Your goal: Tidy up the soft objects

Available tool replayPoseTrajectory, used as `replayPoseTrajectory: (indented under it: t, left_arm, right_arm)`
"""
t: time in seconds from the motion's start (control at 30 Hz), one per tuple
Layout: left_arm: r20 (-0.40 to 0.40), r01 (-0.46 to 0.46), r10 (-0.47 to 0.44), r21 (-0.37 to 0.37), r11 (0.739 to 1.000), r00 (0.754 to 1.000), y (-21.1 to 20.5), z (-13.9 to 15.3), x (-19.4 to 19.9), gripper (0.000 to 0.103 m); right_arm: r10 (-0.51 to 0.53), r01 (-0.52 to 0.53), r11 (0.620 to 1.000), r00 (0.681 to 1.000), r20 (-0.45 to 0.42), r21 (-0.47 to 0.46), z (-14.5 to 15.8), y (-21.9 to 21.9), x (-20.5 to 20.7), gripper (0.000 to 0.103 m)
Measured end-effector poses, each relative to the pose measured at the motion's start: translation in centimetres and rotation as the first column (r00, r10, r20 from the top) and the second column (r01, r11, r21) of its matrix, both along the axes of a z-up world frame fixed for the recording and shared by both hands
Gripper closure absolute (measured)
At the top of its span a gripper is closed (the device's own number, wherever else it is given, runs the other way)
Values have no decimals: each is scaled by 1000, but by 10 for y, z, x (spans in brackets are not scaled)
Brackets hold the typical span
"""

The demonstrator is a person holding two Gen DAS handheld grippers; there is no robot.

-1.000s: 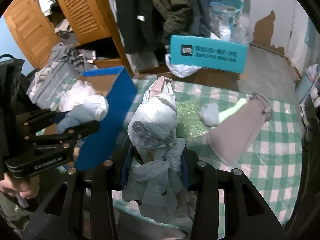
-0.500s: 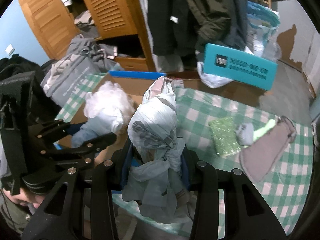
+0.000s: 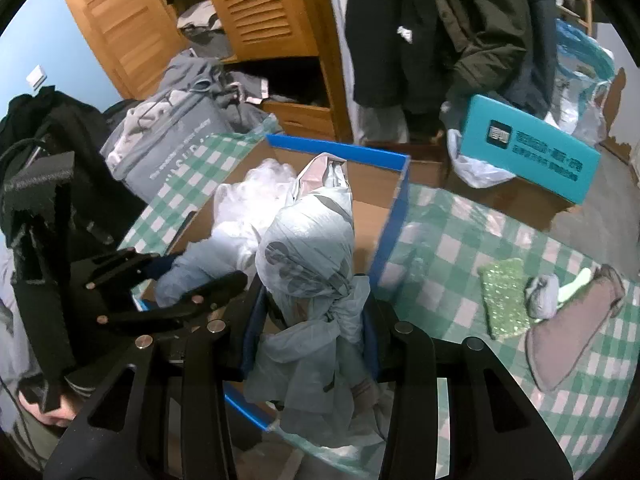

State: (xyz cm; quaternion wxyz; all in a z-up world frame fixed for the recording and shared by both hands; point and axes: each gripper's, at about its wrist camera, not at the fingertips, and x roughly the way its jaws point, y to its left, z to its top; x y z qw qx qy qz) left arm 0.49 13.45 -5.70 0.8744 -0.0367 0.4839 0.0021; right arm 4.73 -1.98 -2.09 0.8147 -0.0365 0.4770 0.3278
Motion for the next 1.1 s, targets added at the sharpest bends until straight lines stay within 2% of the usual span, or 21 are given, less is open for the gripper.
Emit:
replayPoseTrajectory:
  t: [0.2,0.37,0.53,0.57,0.6,0.63,0.67,0.77,1.1]
  left_arm:
    - [-27,-40,40,-1,999,999,19,-13,1,59]
    - [-70,-75,72,-51,996,995,33,-28,4,59]
    - [-80,-95,92,-33,995,993,36,-32,4,59]
    - [-81,-98,96,-27,995,992,37,-32,4,54]
    - [-84,-100,98,-21,995,992,37,-32,3,52]
    - [-87,-100,98,-18,995,991,37,-32,3,45]
    - [-85,-100,98,-14,995,991,37,-31,2,39]
    - [-68,-103,103,12,995,992,37,-27,0,32]
    - [-54,-87,88,13,996,995,30,-22,1,32]
  right_arm:
    - [25,-25,1000,999,-39,8,-9,23,3,63]
    - [27,-24,999,994,-103,33,-23,33,10,62]
    - [13,-8,999,990,-141,36,-34,39,16,61]
    - [15,-10,999,989,-145,36,-35,41,16,59]
    - [19,-15,999,989,-147,33,-36,43,16,57]
    - [22,-19,1000,989,-145,23,-37,46,15,57]
    - [19,-18,1000,990,-137,9,-37,48,14,51]
    - [19,-20,1000,993,-112,-10,-37,51,11,35]
    - [-15,14,1000,998,-57,-22,-23,38,8,34]
